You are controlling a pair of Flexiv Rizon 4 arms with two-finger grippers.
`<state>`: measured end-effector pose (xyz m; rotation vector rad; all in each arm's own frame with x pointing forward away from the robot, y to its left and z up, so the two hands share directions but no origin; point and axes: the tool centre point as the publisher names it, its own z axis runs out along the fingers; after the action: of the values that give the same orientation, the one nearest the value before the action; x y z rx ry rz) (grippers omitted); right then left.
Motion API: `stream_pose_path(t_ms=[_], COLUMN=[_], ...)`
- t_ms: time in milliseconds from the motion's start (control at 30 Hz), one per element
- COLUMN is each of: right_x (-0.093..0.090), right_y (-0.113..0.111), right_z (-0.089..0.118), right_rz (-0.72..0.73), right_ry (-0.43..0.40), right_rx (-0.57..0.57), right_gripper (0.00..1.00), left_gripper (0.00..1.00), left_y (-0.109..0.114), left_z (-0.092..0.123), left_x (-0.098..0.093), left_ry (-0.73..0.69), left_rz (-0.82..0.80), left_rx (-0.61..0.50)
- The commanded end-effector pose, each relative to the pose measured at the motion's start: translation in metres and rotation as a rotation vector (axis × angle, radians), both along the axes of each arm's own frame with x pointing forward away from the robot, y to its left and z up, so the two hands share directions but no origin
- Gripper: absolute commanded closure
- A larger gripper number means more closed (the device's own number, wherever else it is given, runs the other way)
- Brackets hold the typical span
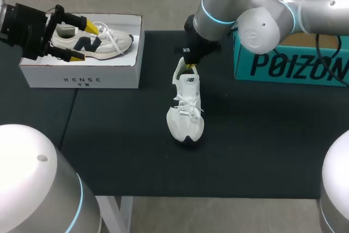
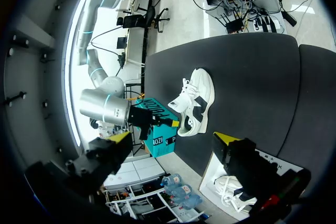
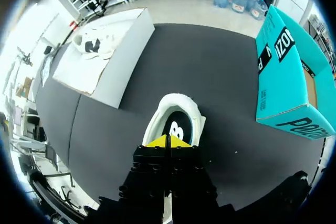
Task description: Take the shoe out of the shoebox, open the shoe tongue, remove and reinsert the insole, then place the shoe into the shoebox
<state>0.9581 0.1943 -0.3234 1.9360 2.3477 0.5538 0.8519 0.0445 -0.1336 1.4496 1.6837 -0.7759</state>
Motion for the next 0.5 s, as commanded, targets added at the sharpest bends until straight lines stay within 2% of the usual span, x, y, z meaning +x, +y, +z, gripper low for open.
stream_pose_path(t_ms=[33, 267, 500], right_x=[0.004, 0.003, 0.003], right_y=[-0.005, -0.01, -0.001], right_z=[-0.013, -0.024, -0.028], right_rz=[-0.07, -0.069, -0.045], right_ry=[-0.01, 0.012, 0.016], right_rx=[-0.085, -0.107, -0.126], right_gripper=[1.0, 1.0, 1.0], left_gripper=[0.0, 0.0, 0.0], left_y=[0.0, 0.0, 0.0], left_z=[0.0, 0.0, 0.0], left_x=[0.0, 0.0, 0.0], left_ry=[0.0, 0.0, 0.0], left_rz=[0.0, 0.0, 0.0], left_rx=[0.003, 0.003, 0.003])
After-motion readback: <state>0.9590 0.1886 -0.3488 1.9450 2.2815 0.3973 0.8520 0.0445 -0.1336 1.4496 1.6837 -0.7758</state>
